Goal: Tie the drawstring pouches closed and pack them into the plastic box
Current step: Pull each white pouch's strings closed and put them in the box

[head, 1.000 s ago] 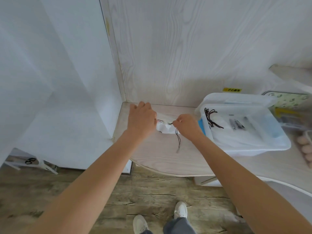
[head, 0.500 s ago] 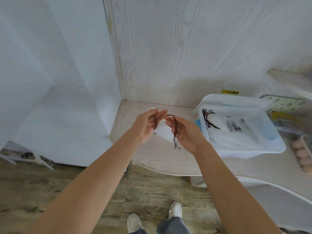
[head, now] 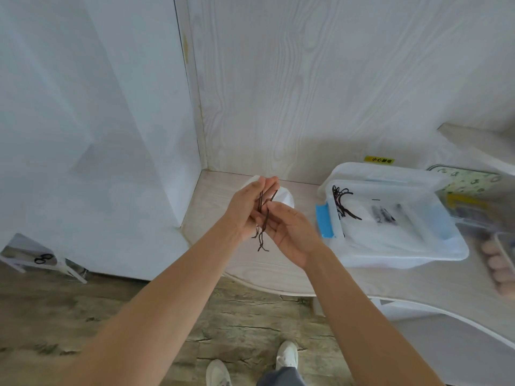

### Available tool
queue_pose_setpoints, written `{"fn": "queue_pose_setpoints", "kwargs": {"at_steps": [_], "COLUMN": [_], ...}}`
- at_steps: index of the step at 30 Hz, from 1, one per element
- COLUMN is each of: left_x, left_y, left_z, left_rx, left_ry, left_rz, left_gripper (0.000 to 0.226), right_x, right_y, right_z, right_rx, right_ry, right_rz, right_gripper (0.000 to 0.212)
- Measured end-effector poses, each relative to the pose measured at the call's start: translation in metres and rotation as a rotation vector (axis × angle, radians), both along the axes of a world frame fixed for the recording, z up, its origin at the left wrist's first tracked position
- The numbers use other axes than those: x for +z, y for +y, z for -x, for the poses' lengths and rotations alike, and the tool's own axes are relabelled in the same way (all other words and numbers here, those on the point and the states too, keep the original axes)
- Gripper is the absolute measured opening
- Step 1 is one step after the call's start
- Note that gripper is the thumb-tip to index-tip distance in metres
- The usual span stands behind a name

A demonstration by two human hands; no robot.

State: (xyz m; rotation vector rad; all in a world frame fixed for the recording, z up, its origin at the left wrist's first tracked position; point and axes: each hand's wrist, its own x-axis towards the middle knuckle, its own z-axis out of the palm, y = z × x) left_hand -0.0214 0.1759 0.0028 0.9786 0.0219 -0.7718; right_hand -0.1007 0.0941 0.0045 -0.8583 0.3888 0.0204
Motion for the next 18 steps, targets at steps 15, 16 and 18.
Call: {"fn": "queue_pose_setpoints", "kwargs": {"at_steps": [15, 16, 18], "left_x": [0.007, 0.01, 0.017], "left_y": [0.016, 0.016, 0.016], "left_z": [0.003, 0.003, 0.003], "left_rx": [-0.282, -0.319, -0.351], "left_ry": [-0.302, -0.338, -0.423], "left_rz": [-0.533, -0.558, -0.608], "left_gripper": [0.051, 0.051, 0.045], "right_x": [-0.008, -0.012, -0.017], "right_y": [-0.031, -0.033, -0.033], "right_z": [-0.003, -0.005, -0.007], "right_rx": [0.294, 0.287, 0.256], "right_ry": [-0.147, -0.166, -0.184], "right_rz": [1.878, 1.892, 1.828], "right_gripper": [0.025, 0.021, 0.014]}}
